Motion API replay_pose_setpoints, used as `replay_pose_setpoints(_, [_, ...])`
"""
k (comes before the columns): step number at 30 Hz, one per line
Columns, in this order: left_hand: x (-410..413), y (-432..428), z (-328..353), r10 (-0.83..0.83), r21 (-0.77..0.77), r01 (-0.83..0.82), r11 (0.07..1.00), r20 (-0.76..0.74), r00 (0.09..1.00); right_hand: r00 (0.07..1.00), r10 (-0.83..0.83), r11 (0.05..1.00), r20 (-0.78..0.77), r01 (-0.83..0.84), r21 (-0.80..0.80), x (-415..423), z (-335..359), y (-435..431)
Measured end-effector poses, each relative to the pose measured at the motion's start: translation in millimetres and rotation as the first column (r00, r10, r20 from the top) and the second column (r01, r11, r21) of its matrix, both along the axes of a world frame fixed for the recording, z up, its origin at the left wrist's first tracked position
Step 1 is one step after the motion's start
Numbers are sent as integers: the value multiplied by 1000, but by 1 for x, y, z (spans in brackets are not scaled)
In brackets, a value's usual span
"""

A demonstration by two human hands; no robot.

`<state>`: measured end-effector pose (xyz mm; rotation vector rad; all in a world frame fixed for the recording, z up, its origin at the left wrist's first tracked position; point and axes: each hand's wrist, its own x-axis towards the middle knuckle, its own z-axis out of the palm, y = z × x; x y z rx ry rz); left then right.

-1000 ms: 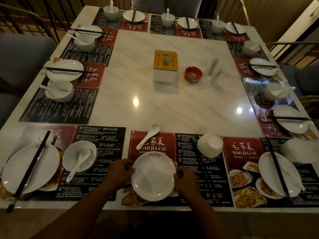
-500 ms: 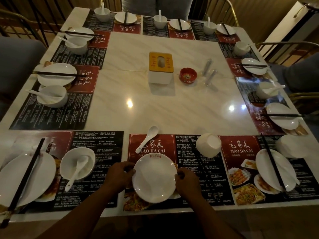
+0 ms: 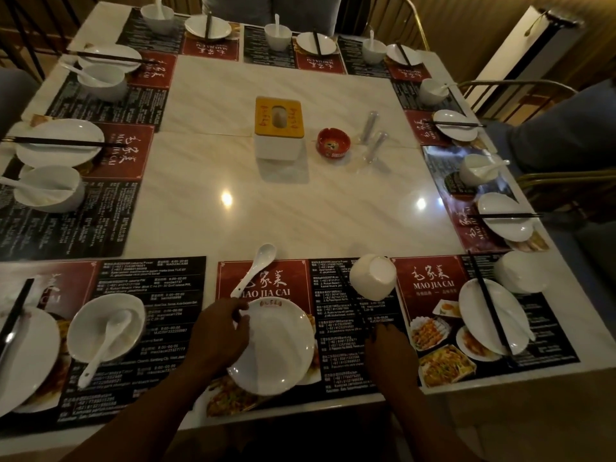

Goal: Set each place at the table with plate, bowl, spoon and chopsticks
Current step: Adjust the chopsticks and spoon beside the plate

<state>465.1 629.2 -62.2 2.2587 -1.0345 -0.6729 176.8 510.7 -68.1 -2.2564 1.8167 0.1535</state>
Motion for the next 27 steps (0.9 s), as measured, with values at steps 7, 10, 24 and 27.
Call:
replay_pose_setpoints(7, [-66,-37,9,-177,14,181,983,-141,974,997,26,994,76,-33,102,2,-5,9])
replay_pose_setpoints(10, [-88,-54,13,-120,28,131,991,-255,959,954,-32,981,299,-28,193,17,5,17])
replay_pose_setpoints(24, [-45,-30,17,143,197,-85,977,-300,943,940,67,983,334,-120,142,10,9,-18])
replay_pose_setpoints(27, [-36,-24,13,158,256,-89,962,-261,952,962,72,991,264,-100,91,-9,-3,-33])
